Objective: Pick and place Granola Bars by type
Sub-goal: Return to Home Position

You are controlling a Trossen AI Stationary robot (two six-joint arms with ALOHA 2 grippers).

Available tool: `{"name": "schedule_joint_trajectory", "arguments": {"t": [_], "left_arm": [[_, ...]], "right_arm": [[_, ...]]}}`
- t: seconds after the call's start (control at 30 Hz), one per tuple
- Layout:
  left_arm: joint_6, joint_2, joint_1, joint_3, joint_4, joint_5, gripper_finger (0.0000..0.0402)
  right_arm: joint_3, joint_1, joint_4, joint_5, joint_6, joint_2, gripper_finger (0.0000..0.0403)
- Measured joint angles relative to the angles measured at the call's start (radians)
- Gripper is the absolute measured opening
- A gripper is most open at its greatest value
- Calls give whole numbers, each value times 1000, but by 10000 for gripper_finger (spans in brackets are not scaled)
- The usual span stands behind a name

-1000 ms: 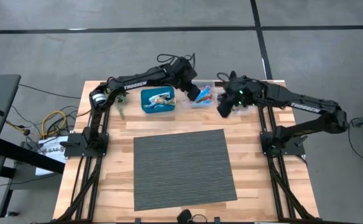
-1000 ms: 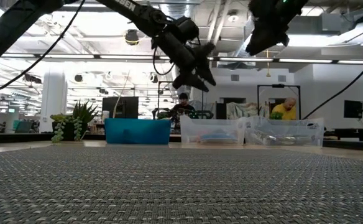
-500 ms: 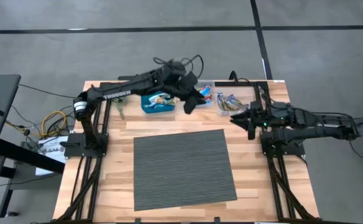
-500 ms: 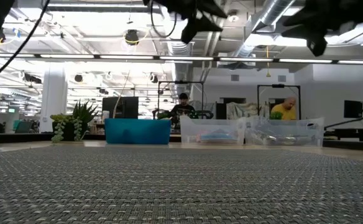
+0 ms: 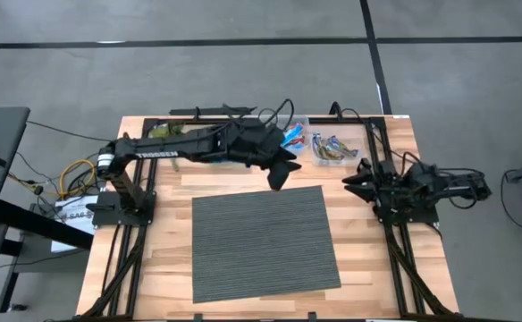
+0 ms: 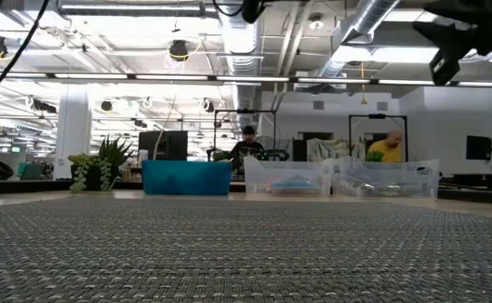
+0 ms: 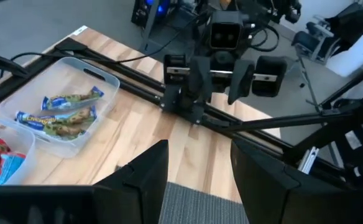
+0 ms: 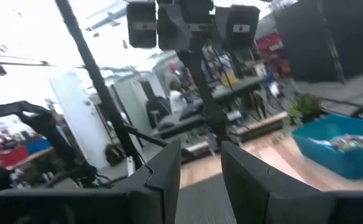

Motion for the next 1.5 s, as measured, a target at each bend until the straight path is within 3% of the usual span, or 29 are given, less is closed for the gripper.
{"name": "schedule_joint_trajectory", "arguments": {"t": [0.17, 0.33, 0.53, 0.63, 0.77, 1.03, 1.2, 1.37, 1.5], "left_arm": [[-1, -5, -53, 10, -3, -94, 165], [2, -5, -82, 17, -12, -109, 165], [-117, -5, -96, 17, -42, 44, 165], [-97, -5, -112, 17, -29, 116, 165], [-59, -5, -146, 17, -28, 85, 165], [-53, -6, -222, -44, -16, 104, 165], [-102, -42, -260, -259, 209, 188, 165], [-171, -185, -280, -630, 472, 256, 165], [-180, -351, -300, -907, 565, 254, 165]], "right_arm": [[-77, 28, 153, -41, -35, 3, 107], [-131, 38, 210, -56, -73, -1, 107], [-147, 39, 169, -57, -114, 0, 107], [-148, 38, 121, -57, -134, -1, 107], [-148, 37, -4, -48, -131, -1, 107], [-143, 35, -11, -11, -136, 11, 107], [-143, 35, -12, -8, -136, 9, 107], [-142, 35, -12, -6, -135, 9, 107], [-142, 35, -12, -4, -135, 9, 107]]}}
